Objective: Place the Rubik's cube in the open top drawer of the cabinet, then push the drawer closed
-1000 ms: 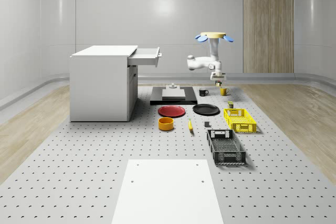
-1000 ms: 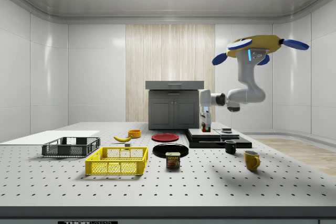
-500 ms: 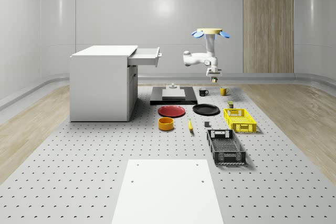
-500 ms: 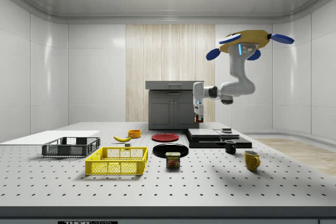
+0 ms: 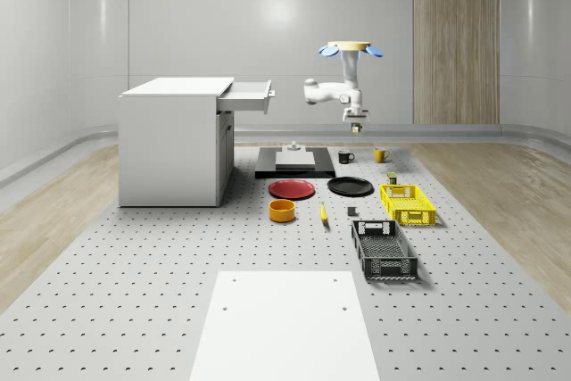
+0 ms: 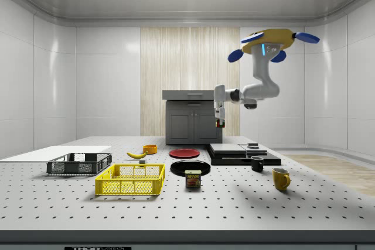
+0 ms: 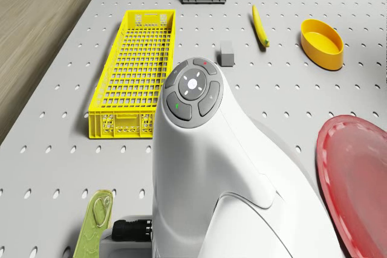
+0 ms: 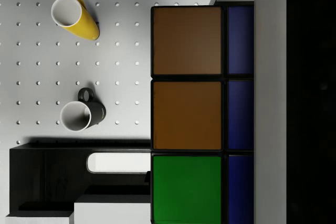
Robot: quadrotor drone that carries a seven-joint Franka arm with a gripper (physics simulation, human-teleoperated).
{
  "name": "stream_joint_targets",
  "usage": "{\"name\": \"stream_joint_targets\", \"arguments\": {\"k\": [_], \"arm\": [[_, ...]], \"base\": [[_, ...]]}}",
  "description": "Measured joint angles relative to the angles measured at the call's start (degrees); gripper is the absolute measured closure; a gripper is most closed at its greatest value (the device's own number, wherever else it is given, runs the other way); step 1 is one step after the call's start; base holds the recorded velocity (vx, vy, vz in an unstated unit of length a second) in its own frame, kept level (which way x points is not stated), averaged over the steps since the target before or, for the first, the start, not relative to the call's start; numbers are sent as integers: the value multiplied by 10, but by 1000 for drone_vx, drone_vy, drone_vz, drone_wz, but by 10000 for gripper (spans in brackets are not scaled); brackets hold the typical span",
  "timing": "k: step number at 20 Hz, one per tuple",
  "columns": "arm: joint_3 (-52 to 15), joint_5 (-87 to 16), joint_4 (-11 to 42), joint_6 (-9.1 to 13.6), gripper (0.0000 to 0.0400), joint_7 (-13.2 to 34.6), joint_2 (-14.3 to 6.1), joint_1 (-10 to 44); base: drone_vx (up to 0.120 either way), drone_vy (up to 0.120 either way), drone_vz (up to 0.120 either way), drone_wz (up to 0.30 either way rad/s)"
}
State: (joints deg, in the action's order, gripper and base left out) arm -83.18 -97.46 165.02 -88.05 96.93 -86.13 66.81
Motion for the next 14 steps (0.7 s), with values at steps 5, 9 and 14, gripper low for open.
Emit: {"name": "stream_joint_targets", "arguments": {"k": [5, 9, 14], "arm": [[-1, 2, 0, -5, 75, 1, -6, 1], [-1, 4, 0, -9, 75, 1, -10, 1], [-2, 6, 0, -14, 75, 2, -15, 2]], "base": [[0, -120, 120, 0], [0, -120, 120, 0], [0, -120, 120, 0]]}}
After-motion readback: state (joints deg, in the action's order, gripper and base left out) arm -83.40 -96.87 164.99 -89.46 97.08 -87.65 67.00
